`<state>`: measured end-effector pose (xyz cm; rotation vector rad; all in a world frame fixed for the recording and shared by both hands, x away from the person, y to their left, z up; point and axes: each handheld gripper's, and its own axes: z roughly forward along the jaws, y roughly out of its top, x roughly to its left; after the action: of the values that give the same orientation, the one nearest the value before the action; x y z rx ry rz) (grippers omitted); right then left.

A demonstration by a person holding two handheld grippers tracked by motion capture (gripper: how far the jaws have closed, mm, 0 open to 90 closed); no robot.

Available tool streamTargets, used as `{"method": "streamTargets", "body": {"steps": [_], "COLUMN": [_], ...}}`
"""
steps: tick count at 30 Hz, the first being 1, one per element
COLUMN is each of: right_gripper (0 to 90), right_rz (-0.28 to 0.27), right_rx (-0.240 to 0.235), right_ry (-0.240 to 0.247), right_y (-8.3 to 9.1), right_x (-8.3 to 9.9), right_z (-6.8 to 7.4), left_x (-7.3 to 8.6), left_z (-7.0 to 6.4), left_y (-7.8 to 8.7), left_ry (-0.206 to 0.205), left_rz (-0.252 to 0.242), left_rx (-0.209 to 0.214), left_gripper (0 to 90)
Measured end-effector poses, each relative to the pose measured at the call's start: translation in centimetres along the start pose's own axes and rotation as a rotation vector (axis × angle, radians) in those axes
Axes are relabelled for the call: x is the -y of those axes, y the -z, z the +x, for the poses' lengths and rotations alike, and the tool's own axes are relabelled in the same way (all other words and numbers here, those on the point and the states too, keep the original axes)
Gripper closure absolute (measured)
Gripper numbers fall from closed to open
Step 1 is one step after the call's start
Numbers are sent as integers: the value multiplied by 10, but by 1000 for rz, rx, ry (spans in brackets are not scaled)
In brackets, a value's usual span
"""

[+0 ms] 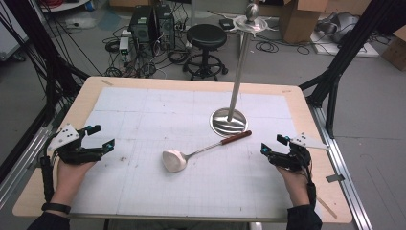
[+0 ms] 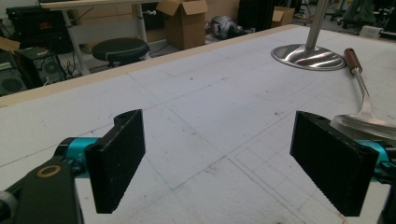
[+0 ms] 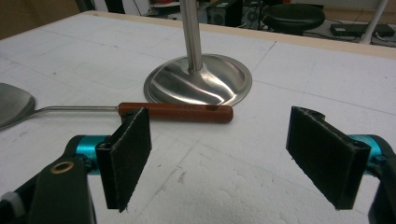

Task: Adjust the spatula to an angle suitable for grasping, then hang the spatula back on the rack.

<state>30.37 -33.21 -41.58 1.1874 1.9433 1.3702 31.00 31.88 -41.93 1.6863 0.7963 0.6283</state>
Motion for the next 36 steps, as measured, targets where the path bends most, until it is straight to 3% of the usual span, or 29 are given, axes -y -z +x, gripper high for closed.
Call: {"method": "streamTargets", "body": {"steps": [13,28,36], "right_gripper": [212,200,187], "right_rz": [-1,-15,-6], "right_rx": [0,15,11], "right_ry": [4,-11,-10], "right_y": [0,4,2], "right_x": [1,1,1], "right_z": [-1,-6,-6], "left_x": [-2,-17,-36], "left_z": [-2,-11,-21], "left_y": [-1,-5,-11], "left_ry": [-6,-4,-17], "left_rz": [0,-3,-18], "left_rx": [0,61,97], "left_gripper": [186,166,166]}}
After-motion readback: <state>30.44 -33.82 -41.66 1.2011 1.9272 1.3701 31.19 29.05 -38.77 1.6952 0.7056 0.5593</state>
